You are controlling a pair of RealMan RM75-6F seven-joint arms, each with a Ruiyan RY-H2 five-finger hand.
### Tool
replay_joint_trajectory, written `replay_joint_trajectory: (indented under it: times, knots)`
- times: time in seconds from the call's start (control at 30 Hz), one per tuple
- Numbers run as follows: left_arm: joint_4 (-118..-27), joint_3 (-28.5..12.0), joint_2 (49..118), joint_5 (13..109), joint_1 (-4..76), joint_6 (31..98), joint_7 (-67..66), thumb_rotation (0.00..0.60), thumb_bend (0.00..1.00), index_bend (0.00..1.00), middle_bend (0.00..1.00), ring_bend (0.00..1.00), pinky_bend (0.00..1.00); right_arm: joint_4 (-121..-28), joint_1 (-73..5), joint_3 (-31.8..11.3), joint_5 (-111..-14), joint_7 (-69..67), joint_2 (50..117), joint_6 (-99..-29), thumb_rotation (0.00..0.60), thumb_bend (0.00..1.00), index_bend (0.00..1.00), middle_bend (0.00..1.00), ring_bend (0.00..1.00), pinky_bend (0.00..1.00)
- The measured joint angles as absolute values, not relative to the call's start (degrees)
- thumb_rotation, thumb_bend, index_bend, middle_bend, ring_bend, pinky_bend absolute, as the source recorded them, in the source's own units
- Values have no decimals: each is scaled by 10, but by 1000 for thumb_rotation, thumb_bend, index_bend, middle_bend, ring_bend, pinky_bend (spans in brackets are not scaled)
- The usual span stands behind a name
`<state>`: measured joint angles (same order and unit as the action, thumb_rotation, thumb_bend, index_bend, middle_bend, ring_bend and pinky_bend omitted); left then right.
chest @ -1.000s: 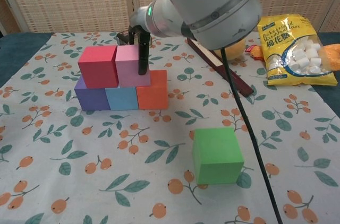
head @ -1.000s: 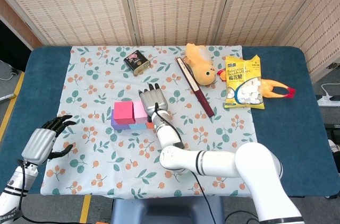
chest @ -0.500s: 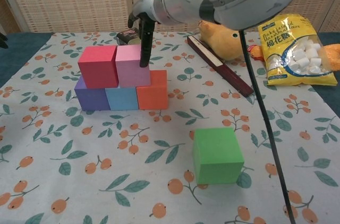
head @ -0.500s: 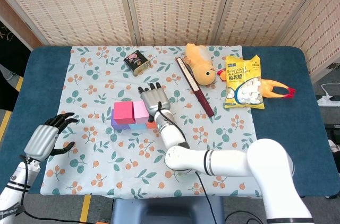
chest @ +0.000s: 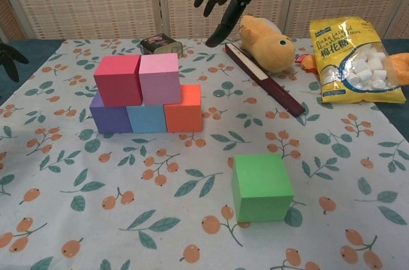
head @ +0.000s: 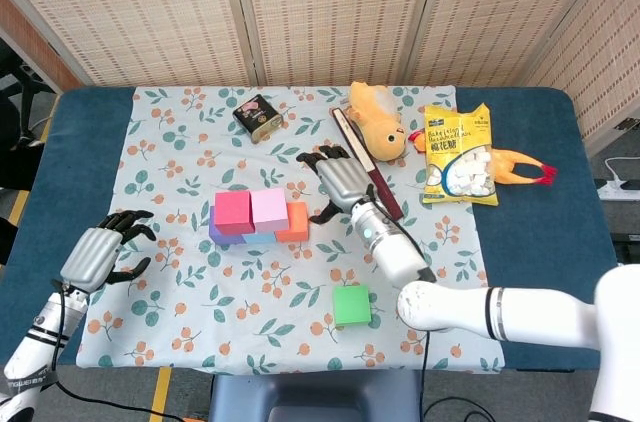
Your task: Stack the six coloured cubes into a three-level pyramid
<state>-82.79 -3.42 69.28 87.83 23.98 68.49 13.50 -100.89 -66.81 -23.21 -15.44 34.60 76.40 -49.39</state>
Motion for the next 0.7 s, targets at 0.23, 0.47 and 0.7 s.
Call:
replay_joint_trajectory:
  times: [0.23,0.47,0.7]
  knots:
    - [-813,-30,705,861,271,610,119,534,423,271,3,0,50,-1013,-608,-226,-241,218,736,-414,135,498,180,6,0,0]
    - [-805,-30,715,834,301,552,109,534,459,178,0,0,2,-962,-594,-213,-271,136,740,-353,0,642,169,0,0,0]
    - [-807,-27,711,841,309,541,172,507,444,136,0,0,0,-914,-599,-207,-286,69,762,-293,0,703,200,0,0,0]
